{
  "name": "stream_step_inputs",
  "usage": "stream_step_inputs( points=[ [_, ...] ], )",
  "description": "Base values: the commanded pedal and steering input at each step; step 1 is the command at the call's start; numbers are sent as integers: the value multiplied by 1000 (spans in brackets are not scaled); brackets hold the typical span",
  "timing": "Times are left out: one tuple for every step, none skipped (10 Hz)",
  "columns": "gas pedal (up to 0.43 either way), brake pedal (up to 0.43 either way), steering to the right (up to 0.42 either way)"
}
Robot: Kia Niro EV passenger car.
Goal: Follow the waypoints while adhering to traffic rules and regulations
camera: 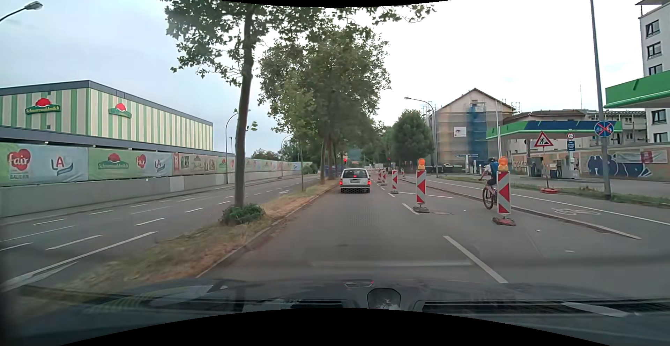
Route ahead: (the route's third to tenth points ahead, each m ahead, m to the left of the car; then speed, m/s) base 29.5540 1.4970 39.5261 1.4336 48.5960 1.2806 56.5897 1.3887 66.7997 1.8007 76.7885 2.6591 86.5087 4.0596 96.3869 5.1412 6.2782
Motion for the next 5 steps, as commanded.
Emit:
stream_step_inputs(
  points=[
    [20, 0, -4],
    [20, 0, -4],
    [20, 0, -5],
    [20, 0, -4],
    [20, 0, -5]
  ],
)
